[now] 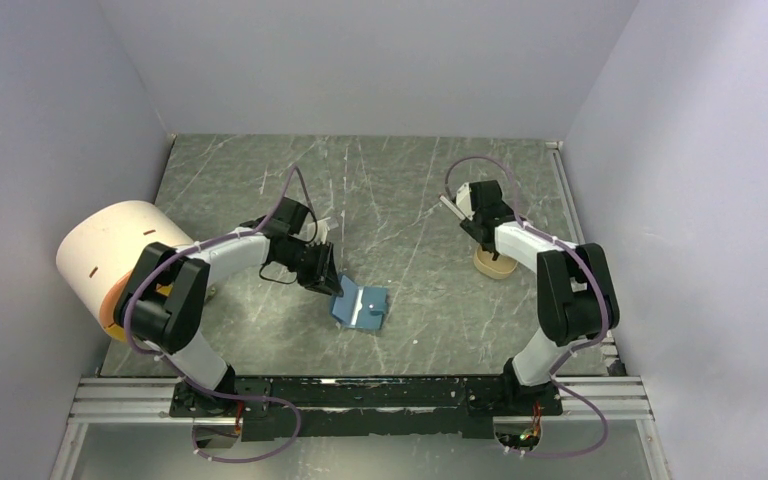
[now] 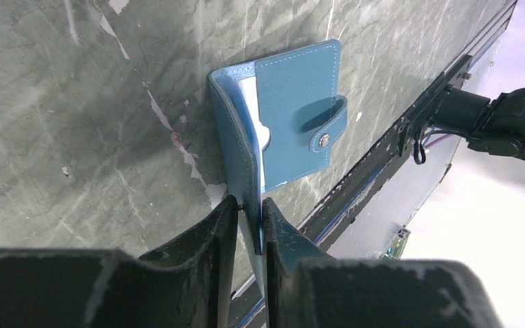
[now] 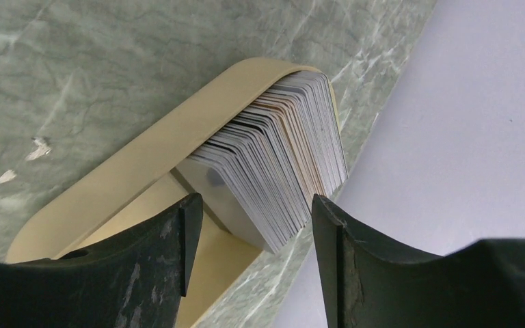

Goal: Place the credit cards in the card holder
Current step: Pick up the credit card from the storage box.

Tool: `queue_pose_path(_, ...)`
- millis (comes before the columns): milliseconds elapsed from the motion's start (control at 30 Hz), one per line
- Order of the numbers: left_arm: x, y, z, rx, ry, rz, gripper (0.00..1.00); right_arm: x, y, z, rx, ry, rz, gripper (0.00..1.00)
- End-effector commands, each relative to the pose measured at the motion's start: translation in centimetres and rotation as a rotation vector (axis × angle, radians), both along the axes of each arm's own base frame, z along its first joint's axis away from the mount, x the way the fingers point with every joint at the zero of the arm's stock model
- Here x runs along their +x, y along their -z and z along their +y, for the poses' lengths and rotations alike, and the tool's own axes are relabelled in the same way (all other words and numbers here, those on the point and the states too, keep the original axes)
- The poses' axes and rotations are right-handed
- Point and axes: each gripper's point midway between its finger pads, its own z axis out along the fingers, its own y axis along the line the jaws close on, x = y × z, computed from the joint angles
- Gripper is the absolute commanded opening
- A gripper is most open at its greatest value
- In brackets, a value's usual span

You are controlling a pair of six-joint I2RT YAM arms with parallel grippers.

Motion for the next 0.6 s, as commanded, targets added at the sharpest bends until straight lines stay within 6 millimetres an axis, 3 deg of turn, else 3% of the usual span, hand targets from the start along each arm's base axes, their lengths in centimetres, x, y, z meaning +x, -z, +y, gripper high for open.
queue_pose_path(0,-0.1,-1.2,-0.2,-0.047,0.021,-0.029,0.25,1.9,-1.4,-1.1,-0.069,0.013,-0.057,0.63)
queue_pose_path(367,0.0,-1.4,-0.2,-0.046,0.020,-0.036,0.25,2.9,-1.1,-1.7,-0.121,0.024,-0.085,0.64)
queue_pose_path(567,0.0,-1.4,-0.3,-0.053,0.018,-0.032,0.26,3.0,-1.8,-1.5,-0.105,0.032,-0.077,0.59)
